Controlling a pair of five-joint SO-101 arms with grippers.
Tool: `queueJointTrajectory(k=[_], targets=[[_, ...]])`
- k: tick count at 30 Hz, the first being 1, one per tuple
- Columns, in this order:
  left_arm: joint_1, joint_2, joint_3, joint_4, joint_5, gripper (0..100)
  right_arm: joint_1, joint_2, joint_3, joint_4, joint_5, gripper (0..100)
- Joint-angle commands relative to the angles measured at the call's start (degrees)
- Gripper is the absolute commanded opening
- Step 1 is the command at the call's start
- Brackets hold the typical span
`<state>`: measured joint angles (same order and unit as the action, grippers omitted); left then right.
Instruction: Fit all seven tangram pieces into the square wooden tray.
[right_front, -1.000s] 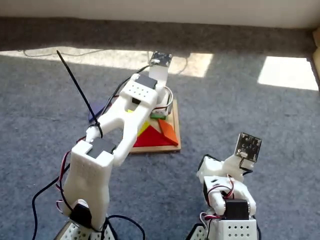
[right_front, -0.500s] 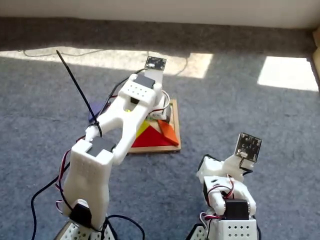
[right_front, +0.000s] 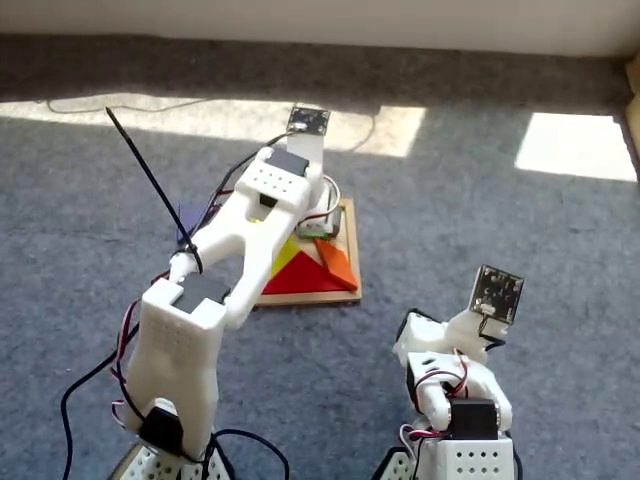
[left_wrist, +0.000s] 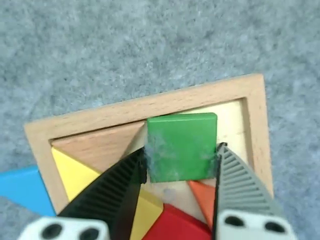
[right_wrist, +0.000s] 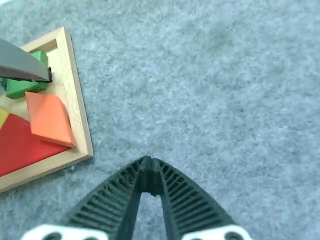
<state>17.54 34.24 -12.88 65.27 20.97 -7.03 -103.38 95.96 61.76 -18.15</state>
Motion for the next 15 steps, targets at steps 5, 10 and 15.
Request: queueJointTrajectory(k=[5, 10, 15], targets=[[-0.6, 0.6, -0.6, -1.6, -0.2, 18, 0.6, -0.1, 7.1, 0.0, 0.1, 0.5], [0.9, -0.2, -0.7, -1.7, -2.1, 18, 0.6, -0.1, 7.1, 0.0, 0.1, 0.5], [2.6, -6.0, -0.2, -1.6, -2.5, 18, 0.6, -0.1, 7.1, 0.0, 0.1, 0.5]])
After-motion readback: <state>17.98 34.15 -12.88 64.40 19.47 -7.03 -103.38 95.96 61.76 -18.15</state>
